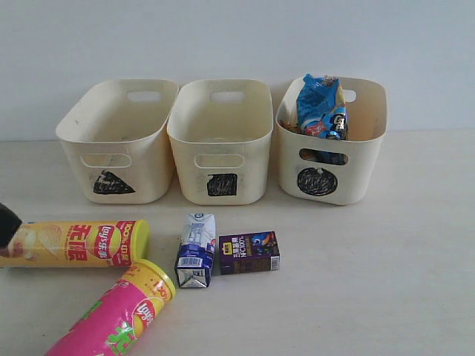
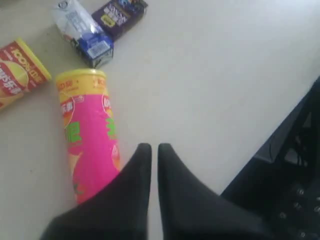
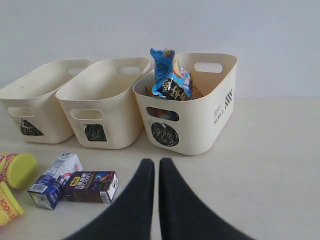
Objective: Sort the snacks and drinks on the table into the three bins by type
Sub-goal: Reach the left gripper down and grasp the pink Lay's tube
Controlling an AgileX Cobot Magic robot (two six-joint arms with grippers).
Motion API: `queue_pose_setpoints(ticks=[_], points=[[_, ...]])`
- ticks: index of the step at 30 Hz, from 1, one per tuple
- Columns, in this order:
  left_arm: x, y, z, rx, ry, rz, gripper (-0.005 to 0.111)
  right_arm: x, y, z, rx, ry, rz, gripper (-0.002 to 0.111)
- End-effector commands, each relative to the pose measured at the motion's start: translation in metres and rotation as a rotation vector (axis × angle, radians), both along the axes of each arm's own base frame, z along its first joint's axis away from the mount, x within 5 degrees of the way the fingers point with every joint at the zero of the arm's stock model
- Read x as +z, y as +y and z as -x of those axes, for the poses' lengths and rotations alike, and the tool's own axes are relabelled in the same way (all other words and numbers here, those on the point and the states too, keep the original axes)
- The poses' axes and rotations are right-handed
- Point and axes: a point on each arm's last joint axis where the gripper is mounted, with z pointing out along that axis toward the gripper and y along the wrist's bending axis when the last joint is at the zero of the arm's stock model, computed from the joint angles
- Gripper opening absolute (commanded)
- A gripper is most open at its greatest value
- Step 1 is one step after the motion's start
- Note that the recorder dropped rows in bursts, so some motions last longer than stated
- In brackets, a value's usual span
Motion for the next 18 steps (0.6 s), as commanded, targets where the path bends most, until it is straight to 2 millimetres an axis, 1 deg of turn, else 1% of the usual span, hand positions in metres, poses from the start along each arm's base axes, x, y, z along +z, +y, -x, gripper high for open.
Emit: queue_pose_setpoints(ticks=[1,3,5,7,9,10,13,15,18], points=[[-0.024,-0.009,-0.007,-0.06,0.082,-0.077,0.004,-0.002,0.0,0.0,0.001,0.003,0.002,0.001],[-0.036,-0.015,-0.01,-0.082,0.137,-0.086,0.006,-0.002,0.0,0.0,0.001,0.003,0.002,0.001],[-0.046,-0.022,-0.012,-0.11,0.189,-0.085,0.014,-0.002,0.0,0.0,0.001,0.003,0.002,0.001],[-0.058,-0.028,-0.015,-0.149,0.237,-0.097,0.027,-0.002,0.0,0.0,0.001,0.003,0.002,0.001],[-0.069,-0.033,-0.018,-0.162,0.279,-0.113,0.044,-0.002,0.0,0.0,0.001,0.003,0.002,0.001],[-0.073,-0.035,-0.022,-0.155,0.276,-0.115,0.055,-0.002,0.0,0.0,0.001,0.003,0.002,0.001],[-0.083,-0.04,-0.035,-0.123,0.259,-0.113,0.077,-0.002,0.0,0.0,0.001,0.003,0.002,0.001],[-0.089,-0.043,-0.044,-0.1,0.236,-0.112,0.086,-0.002,0.0,0.0,0.001,0.003,0.002,0.001],[-0.098,-0.046,-0.054,-0.08,0.232,-0.117,0.095,-0.002,0.0,0.0,0.001,0.003,0.002,0.001]])
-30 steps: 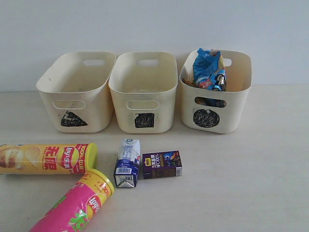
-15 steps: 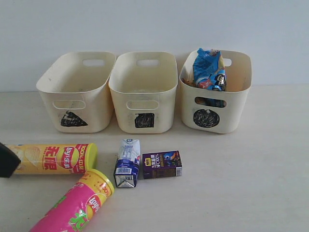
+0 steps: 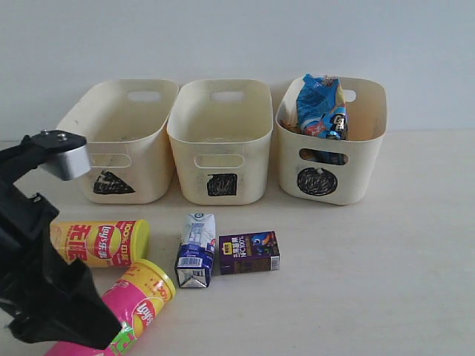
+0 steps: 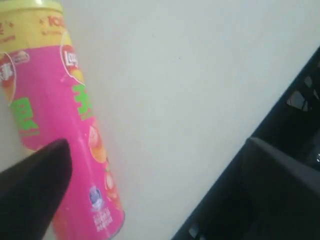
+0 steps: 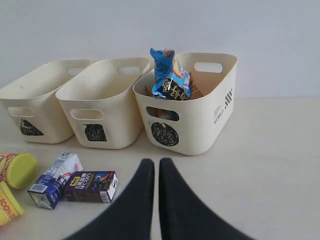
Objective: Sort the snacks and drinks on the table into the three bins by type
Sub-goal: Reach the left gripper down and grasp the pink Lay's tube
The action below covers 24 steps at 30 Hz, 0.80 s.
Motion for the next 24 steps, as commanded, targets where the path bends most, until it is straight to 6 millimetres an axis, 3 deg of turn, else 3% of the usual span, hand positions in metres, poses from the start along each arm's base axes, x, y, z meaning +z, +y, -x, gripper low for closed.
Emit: queue_pose_setpoints(ticks=[1,8,13,20,24], points=[[-0.014,-0.007,-0.014,0.024,-0.024,-0.002,0.096,-0.002,0.0,0.0,0.002,0.002,0.005,0.001],[-0.045,0.001,-0.044,0.12,-0.091,-0.203,0.098,-0.002,0.0,0.0,0.002,0.002,0.005,0.001],[-0.061,-0.007,-0.058,0.168,-0.106,-0.171,0.098,-0.002,0.0,0.0,0.002,0.002,0.005,0.001],[-0.102,-0.005,-0.055,0.163,0.005,-0.237,0.098,-0.002,0.0,0.0,0.002,0.002,0.005,0.001],[-0.114,-0.001,-0.048,0.171,0.011,-0.248,0.097,-0.002,0.0,0.0,0.002,0.002,0.005,0.001]])
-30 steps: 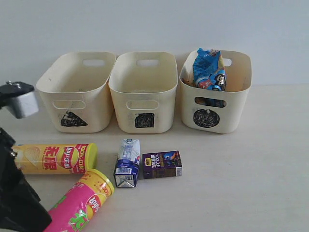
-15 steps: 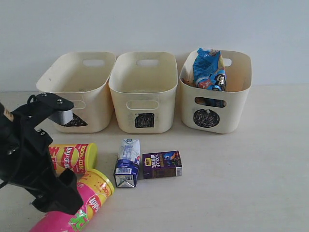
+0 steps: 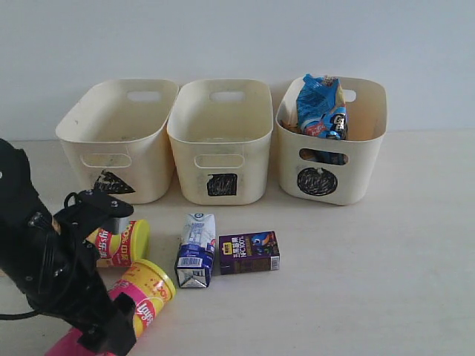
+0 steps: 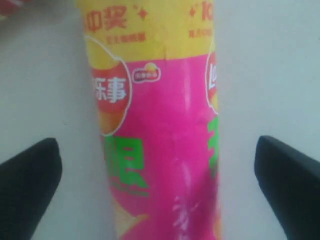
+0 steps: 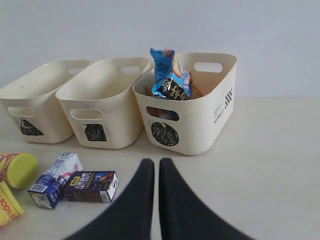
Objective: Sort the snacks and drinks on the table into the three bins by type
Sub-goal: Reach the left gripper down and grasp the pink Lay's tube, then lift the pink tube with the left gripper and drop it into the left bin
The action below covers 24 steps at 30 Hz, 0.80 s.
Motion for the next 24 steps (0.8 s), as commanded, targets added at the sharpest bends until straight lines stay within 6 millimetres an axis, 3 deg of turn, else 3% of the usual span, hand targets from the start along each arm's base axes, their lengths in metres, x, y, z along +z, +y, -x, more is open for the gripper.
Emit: queue_pose_setpoints(ticks=[1,3,7,8,9,15,18,21,22,24], points=[[-0.011,0.002,0.006,0.029,-0.004,0.003,0.096,-0.002,0.0,0.0,0.002,0.001,0.002,0.001],[-0.015,0.003,0.008,0.042,-0.018,0.009,0.091,-0.002,0.0,0.0,0.002,0.001,0.002,0.001],[-0.017,0.0,0.01,0.123,0.01,0.062,0.04,-0.002,0.0,0.0,0.002,0.001,0.002,0.001],[-0.016,-0.001,0.012,0.13,0.036,0.067,0.012,-0.002,0.0,0.0,0.002,0.001,0.002,0.001],[-0.015,-0.001,0.013,0.123,0.059,0.063,0.005,-0.002,0.0,0.0,0.002,0.001,0.002,0.001],[0.022,-0.007,0.009,0.088,0.045,0.103,0.004,-0.002,0.0,0.0,0.002,0.001,0.002,0.001],[0.076,-0.01,-0.002,0.067,-0.139,0.182,0.004,-0.002,0.0,0.0,0.002,0.001,0.002,0.001],[0.115,-0.007,-0.008,0.046,-0.294,0.193,0.004,-0.002,0.0,0.0,0.002,0.001,0.002,0.001],[0.138,-0.004,-0.014,0.088,-0.408,0.194,0.004,-0.002,0.0,0.0,0.002,0.001,0.002,0.001],[0.159,0.001,-0.022,0.143,-0.528,0.177,0.004,-0.002,0.0,0.0,0.002,0.001,0.002,0.001]])
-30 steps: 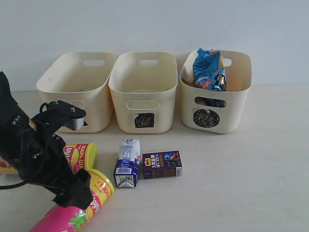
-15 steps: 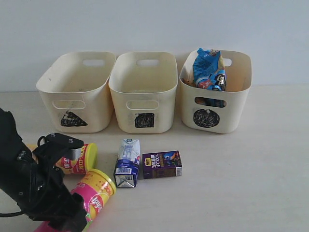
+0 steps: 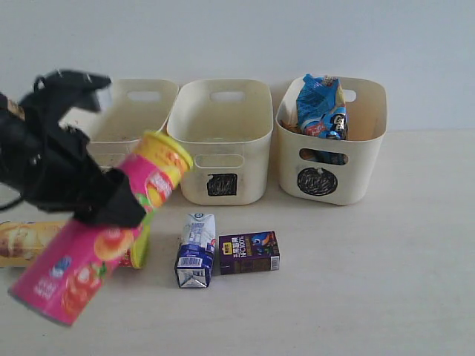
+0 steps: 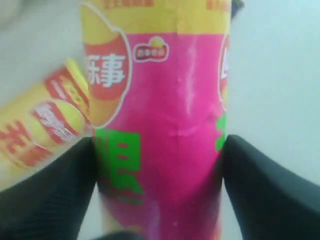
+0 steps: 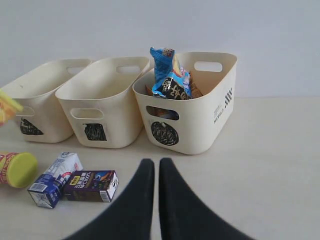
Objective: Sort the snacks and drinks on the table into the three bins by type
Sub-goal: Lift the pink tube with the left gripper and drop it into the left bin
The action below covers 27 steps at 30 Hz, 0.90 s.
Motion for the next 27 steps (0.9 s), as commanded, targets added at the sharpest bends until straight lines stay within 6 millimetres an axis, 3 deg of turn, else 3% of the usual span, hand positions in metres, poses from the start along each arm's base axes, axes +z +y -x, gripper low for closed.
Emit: queue_pose_setpoints(ticks=[1,8,12,20,27], points=[[0.053,0.01,-0.016,0.14,-0.268,-0.003,0.004,-0.002,0.0,0.0,0.002,-0.001,0.002,0.001],[0.104,0.017,-0.049,0.291,-0.613,0.004,0.004,-0.002,0.0,0.0,0.002,-0.001,0.002,0.001],[0.104,0.024,-0.078,0.367,-0.656,0.029,0.004,-0.002,0.0,0.0,0.002,-0.001,0.002,0.001],[0.075,0.04,-0.137,0.419,-0.717,0.122,0.004,-0.003,0.001,-0.004,0.002,0.03,0.012,0.001],[0.039,0.047,-0.173,0.463,-0.683,0.17,0.004,-0.005,0.002,-0.006,0.002,0.049,0.018,0.001]])
